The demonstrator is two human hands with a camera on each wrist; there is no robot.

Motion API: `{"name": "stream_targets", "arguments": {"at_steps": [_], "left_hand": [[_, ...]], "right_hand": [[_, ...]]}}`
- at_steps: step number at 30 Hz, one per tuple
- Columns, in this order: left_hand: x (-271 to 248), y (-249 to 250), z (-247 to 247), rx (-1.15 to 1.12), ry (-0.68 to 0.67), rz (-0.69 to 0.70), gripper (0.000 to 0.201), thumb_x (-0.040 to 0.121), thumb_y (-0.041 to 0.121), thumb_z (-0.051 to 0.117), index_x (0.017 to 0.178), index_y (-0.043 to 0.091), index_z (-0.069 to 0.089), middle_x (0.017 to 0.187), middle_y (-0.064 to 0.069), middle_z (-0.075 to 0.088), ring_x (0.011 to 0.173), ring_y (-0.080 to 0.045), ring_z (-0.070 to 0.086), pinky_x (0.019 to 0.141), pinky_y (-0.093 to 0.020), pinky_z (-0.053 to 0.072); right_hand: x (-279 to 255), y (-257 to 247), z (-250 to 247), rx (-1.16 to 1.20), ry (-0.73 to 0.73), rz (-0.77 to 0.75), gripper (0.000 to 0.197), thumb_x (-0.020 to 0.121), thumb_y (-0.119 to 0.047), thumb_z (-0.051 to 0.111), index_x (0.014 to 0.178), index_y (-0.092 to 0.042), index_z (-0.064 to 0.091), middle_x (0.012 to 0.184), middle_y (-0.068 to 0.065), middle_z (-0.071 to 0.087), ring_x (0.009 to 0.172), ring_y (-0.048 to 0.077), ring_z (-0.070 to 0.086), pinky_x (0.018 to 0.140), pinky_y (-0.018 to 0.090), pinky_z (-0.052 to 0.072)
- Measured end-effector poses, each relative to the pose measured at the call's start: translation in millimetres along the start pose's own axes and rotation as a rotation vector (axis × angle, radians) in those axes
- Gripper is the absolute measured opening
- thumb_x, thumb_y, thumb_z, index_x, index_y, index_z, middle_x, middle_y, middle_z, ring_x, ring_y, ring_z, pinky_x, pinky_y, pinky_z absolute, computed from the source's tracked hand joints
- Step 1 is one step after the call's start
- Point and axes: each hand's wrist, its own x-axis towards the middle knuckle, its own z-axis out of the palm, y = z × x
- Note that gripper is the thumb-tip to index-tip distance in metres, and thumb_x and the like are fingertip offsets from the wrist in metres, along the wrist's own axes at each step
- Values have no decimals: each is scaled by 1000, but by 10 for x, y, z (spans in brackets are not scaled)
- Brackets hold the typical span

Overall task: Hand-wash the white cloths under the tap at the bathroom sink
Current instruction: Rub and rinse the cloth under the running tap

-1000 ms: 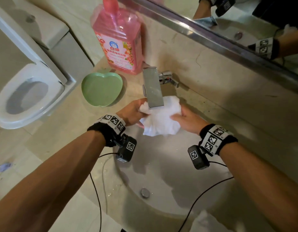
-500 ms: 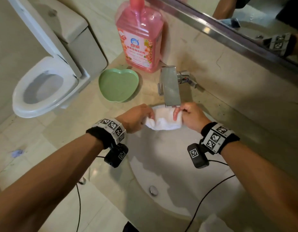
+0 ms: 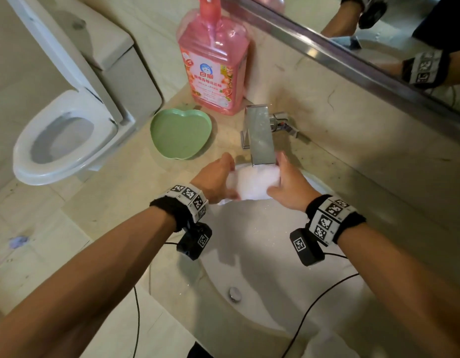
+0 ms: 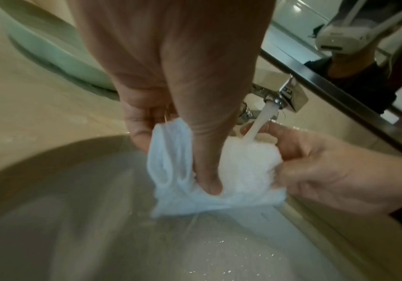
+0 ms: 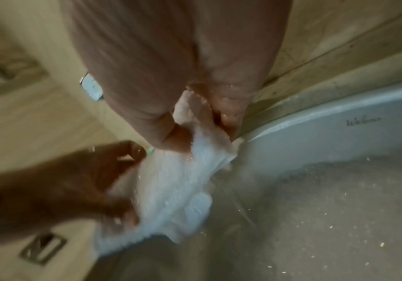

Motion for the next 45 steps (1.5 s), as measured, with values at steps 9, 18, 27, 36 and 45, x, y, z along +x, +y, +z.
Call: {"name": "stream_targets", "arguments": {"at_steps": [9, 18, 27, 36, 45], "left_hand": [[398, 259, 234, -126, -281, -42, 88, 55, 42, 92, 133, 27, 54, 122, 6, 65, 108, -15, 61, 97, -27, 46], [645, 442, 356, -63, -278, -27, 25, 95, 20, 56, 117, 11, 62, 117, -12, 64, 108, -30, 60, 98, -41, 48], [313, 411, 39, 347, -11, 214, 56, 78, 34, 71, 130, 22, 56, 117, -7, 60, 93, -25, 62, 80, -37, 54], [262, 559, 50, 361, 4, -79, 13, 81, 22, 67, 83, 10, 63, 83, -13, 69, 70, -31, 66, 64, -34, 54], [442, 624, 295, 113, -106, -88, 57, 76, 60, 34, 129, 47, 50, 122, 5, 65, 93, -20, 63, 83, -34, 52]], "right_hand": [[-44, 55, -164, 249, 65, -105, 45, 72, -2, 55, 78, -45, 66, 79, -13, 68, 72, 4, 58, 65, 21, 45], [-10, 320, -342, 164, -39, 151, 29, 66, -11, 69, 84, -30, 58, 107, -7, 63, 87, 13, 59, 67, 21, 42], [201, -3, 133, 375, -254, 256, 62, 56, -21, 88, 112, -25, 62, 99, 5, 71, 86, 22, 70, 61, 32, 57], [266, -156, 179, -451, -78, -178, 13, 77, -31, 73, 84, -24, 64, 91, 7, 70, 93, 33, 68, 80, 38, 55], [279, 39, 40, -692, -137, -51, 19, 91, -29, 64, 101, -13, 62, 81, 2, 58, 78, 22, 60, 67, 26, 45]]}}
